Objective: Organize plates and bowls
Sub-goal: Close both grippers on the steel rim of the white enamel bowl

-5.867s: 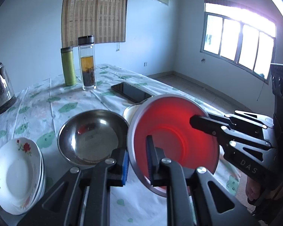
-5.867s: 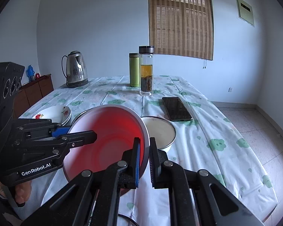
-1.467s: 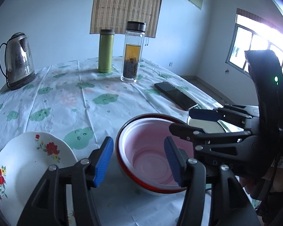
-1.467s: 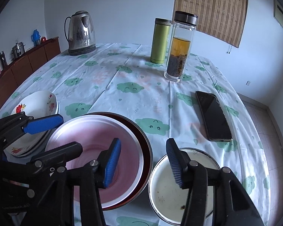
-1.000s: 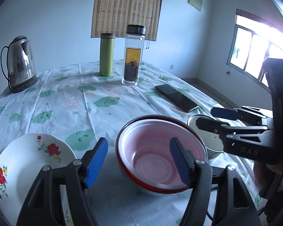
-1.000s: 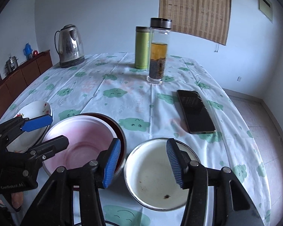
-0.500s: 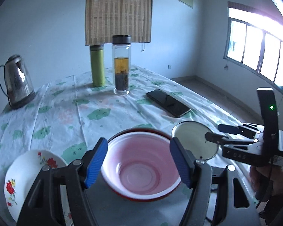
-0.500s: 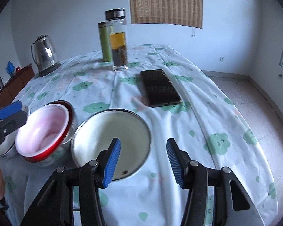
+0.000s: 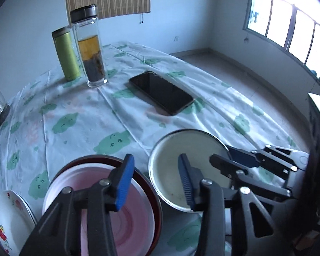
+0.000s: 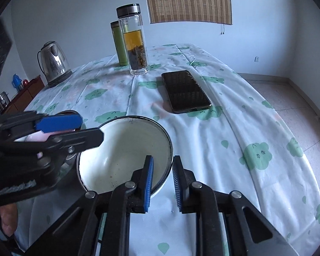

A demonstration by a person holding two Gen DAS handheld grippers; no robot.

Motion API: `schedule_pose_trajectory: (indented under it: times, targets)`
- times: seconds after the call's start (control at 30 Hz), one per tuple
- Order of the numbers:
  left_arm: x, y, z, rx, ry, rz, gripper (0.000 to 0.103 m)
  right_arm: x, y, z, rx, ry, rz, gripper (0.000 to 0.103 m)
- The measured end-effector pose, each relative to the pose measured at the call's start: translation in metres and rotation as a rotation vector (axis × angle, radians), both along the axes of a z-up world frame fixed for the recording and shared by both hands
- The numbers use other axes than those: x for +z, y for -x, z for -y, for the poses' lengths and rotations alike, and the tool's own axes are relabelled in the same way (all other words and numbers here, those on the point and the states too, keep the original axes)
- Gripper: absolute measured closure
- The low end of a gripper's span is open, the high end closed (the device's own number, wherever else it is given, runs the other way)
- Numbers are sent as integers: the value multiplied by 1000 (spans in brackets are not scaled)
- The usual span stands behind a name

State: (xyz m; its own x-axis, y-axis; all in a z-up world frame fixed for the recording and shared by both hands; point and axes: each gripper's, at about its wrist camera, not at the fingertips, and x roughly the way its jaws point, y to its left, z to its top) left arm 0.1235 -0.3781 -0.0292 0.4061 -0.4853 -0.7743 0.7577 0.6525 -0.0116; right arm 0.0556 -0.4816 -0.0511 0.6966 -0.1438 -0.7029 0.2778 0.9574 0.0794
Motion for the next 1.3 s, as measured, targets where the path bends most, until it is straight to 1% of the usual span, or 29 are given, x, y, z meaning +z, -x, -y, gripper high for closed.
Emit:
schedule_pose_trajectory:
  times: [0.03,0.1,0.13,0.2,0.3,0.4,0.6,0.7,0.77,0.83,0.93,1.0,1.17,1.3]
  targets:
    - [0,0,2,-4,-9,8,62,-1,0,1,2,-3,1,85]
    - [1,-1,2,-5,6,-5,64,-1,1,5,1,-9,4,93]
    - [1,-1,3,-24,25,-26,70,-1,2,6,0,-11,6,94]
    - [-1,2,7,-45,26,-26,70,-1,3,8,0,-15,8,95]
    - [-8,12,16,-77,-3,-11,70,-1,5,11,-6,-12,11,95]
    - [-11,21,20,-104,-24,4,70,1,7,12,-22,25,11,96]
    - [-19,26,22,-127,-33,-39,71,0,14,21,-45,24,11,96]
    - [-20,27,23,-128,-33,-44,71,0,17,23,-51,24,17,96]
    - [-21,28,23,-123,-38,-39,76,0,18,23,-51,22,21,96]
    - [-21,27,22,-124,-30,-46,78,-1,18,23,-52,23,23,96]
    - [-20,24,18,-118,-18,-52,85,-1,19,24,-55,15,31,96]
    - [-20,24,17,-121,-8,-57,86,-1,21,24,-58,11,38,96]
    - [-22,31,20,-115,-36,-7,86,-2,23,26,-57,-6,49,96]
    - [-23,34,20,-110,-44,17,86,-2,23,26,-57,-9,54,96]
